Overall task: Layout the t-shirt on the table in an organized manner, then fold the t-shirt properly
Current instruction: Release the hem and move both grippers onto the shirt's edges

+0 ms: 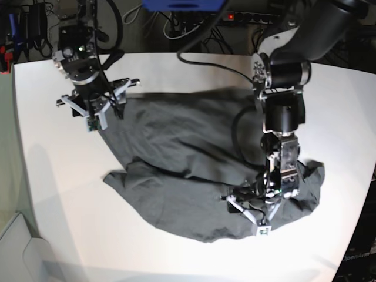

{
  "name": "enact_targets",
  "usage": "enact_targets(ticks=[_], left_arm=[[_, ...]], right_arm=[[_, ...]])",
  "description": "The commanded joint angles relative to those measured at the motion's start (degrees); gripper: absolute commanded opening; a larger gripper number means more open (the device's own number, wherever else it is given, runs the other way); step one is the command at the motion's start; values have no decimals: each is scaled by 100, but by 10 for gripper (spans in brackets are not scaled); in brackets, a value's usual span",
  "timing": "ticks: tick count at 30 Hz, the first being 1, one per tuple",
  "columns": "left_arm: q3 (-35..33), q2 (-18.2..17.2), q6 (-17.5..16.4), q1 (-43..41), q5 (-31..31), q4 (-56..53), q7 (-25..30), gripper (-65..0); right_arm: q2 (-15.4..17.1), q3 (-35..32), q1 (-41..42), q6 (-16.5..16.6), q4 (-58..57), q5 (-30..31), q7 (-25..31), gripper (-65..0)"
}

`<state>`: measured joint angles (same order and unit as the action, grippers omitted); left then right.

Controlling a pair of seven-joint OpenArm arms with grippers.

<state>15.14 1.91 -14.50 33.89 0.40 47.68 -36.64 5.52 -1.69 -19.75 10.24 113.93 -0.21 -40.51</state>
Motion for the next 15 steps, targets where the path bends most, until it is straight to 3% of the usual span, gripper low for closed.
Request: enact_targets(ticks=[1, 9, 15], left_arm=[[-147, -20, 4, 202, -45, 36, 267, -306], [-393, -240, 4, 211, -54, -957, 1102, -313], [-384, -521, 4, 185, -71, -1300, 1172, -313]], right_arm=[[-2, 16, -8, -44, 66, -10, 126, -331], [-82, 33, 318, -44, -646, -10, 135, -331], [-64, 24, 555, -44, -1032, -10, 135, -331]])
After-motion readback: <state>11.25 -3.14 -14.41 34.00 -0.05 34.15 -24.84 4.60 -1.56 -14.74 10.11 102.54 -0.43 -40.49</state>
